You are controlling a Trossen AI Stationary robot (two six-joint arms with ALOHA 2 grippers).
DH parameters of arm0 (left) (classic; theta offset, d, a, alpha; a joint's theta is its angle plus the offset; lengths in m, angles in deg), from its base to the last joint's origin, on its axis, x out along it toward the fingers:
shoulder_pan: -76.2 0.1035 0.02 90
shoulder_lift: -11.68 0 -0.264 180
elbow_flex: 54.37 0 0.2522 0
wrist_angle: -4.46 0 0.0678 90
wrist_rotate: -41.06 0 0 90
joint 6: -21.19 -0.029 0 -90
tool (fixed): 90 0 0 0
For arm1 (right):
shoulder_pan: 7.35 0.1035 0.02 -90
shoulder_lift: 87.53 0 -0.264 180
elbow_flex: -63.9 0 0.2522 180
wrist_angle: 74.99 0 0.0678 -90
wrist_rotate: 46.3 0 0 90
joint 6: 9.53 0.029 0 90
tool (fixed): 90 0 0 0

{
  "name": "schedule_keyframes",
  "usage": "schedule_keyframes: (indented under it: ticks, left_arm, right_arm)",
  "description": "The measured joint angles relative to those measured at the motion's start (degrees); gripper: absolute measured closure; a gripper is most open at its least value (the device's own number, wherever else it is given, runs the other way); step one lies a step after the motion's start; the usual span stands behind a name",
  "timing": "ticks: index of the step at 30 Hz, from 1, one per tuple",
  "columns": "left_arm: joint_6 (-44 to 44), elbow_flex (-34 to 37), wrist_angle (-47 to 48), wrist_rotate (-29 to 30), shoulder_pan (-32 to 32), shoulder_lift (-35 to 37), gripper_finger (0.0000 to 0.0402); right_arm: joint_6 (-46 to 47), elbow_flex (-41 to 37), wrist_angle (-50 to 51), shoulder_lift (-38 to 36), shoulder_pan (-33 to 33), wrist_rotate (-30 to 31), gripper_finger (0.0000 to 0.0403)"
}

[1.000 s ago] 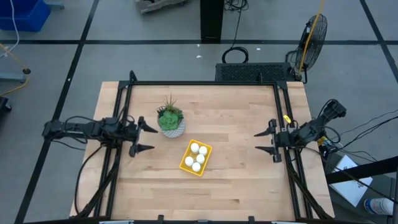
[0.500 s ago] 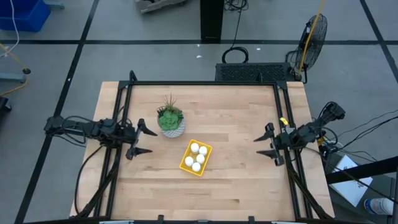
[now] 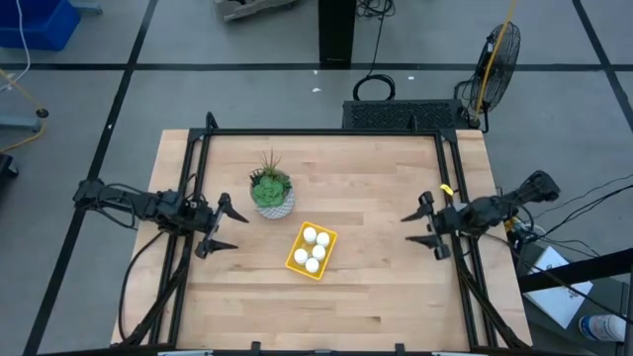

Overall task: Pick and place pill bottles into a basket
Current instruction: Return to Home Position

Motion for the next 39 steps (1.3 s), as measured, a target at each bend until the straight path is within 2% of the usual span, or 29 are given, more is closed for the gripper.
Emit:
schedule_keyframes:
  ticks: [4, 8, 11, 19, 29, 32, 39]
  left_arm:
    - [0.0, 0.0, 0.0, 0.02, -0.47, 0.0, 0.0036]
    - [0.04, 0.0, 0.0, 0.02, -0.87, 0.0, 0.0036]
    - [0.04, 0.0, 0.04, 0.0, -0.98, 0.0, 0.0036]
    - [-2.85, 0.0, -0.31, -0.04, -1.03, 0.02, 0.0036]
    - [-6.09, 0.43, -0.87, -0.11, -2.23, 0.02, 0.0036]
    - [-5.49, 4.43, -5.85, -0.04, -2.2, 0.17, 0.0036]
    - [-4.1, 4.49, -8.73, 0.6, -2.07, 0.23, 0.0036]
  right_arm:
    - [0.63, -0.01, -0.33, 2.76, -6.57, -0.85, 0.0181]
    - [3.07, -0.03, -4.59, 8.31, -13.49, -4.84, 0.0181]
    - [3.38, -0.06, -10.17, 13.99, -18.07, -5.77, 0.0181]
    - [4.99, -0.1, -31.27, 30.95, -28.01, -17.32, 0.0181]
    - [6.57, -0.1, -47.41, 47.1, -32.45, -19.03, 0.0181]
    - [6.55, 0.57, -49.71, 48.96, -33.22, -20.26, 0.0181]
    - [4.76, 2.8, -49.57, 49.72, -34.16, -22.68, 0.0181]
